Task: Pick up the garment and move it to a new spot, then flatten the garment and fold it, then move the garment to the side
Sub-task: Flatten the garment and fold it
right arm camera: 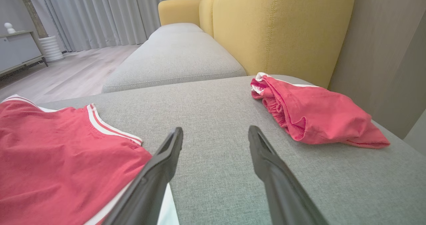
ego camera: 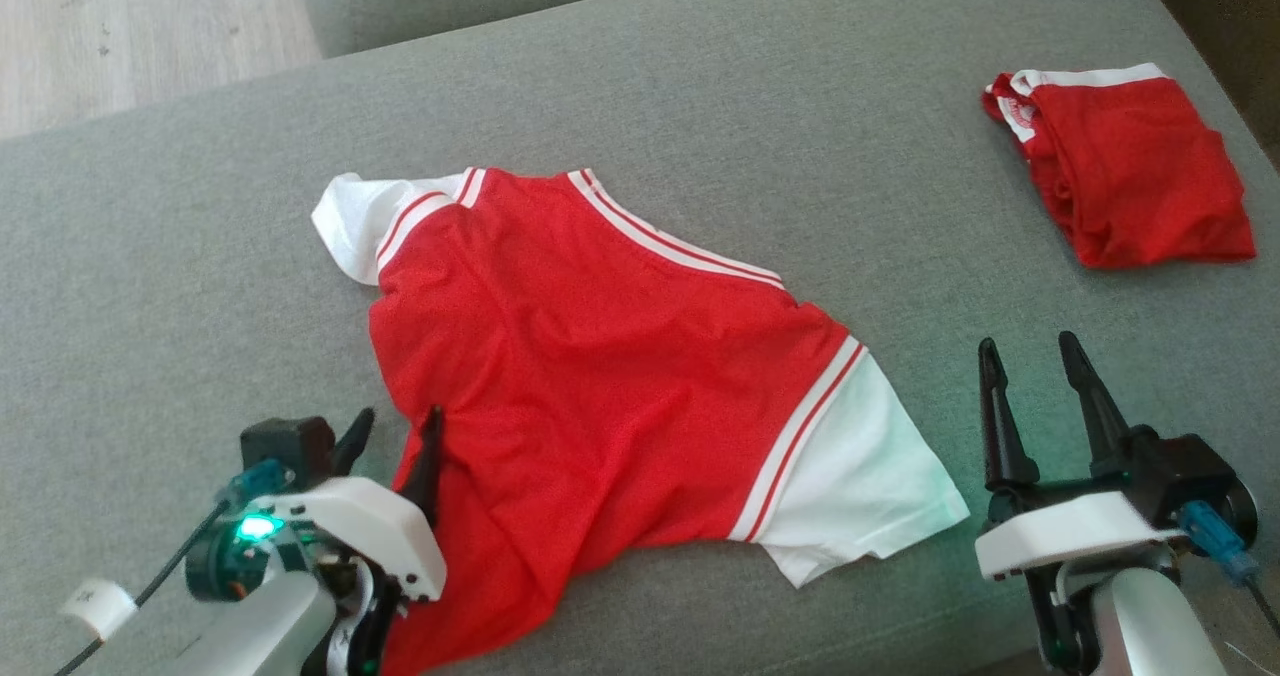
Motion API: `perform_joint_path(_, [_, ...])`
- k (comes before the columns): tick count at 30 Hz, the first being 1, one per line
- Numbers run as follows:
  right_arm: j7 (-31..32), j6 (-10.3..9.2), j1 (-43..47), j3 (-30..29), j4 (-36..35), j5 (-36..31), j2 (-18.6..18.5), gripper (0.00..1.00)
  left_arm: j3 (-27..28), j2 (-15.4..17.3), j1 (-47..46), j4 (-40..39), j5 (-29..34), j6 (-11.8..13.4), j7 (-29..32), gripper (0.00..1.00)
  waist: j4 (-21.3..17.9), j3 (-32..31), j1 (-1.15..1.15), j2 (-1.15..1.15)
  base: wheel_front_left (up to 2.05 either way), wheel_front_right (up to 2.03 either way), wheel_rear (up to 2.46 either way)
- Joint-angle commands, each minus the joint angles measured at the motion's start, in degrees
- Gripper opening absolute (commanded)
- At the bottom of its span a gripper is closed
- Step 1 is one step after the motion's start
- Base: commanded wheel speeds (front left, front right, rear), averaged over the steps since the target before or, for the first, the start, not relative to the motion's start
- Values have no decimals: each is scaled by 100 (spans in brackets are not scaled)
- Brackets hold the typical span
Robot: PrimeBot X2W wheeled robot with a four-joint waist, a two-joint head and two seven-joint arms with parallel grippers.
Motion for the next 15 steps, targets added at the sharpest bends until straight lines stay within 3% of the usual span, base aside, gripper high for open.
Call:
perform_joint_path(1, [-63, -5, -97, 138, -159, -52, -36, 100, 210, 212, -228, -130, 37, 92, 49, 100, 19, 9, 0, 0, 0, 0, 0])
perform_joint_path(4, [-63, -5, -134, 175, -146, -54, -36, 100, 188, 160, -156, -91, -82, 71, 165, 100, 9, 16, 0, 0, 0, 0, 0])
perform_joint_path(8, [-63, -5, -150, 182, -144, -65, -36, 100, -24, 15, -144, -48, -286, -324, 501, 100, -20, 55, 0, 0, 0, 0, 0])
perform_joint_path(9, [-63, -5, -150, 178, -138, -69, -36, 100, -50, -23, -193, 5, -298, -398, 529, 16, -27, 67, 0, 0, 0, 0, 0])
perform_joint_path(10, [-63, -5, -157, 187, -131, -71, -36, 100, -31, -58, -263, 75, -283, -434, 475, 0, -44, 81, 0, 0, 0, 0, 0])
perform_joint_path(15, [-63, -5, -209, 238, -126, -61, -36, 100, 164, -238, -774, 616, 31, -282, -94, 0, -128, 154, 0, 0, 0, 0, 0])
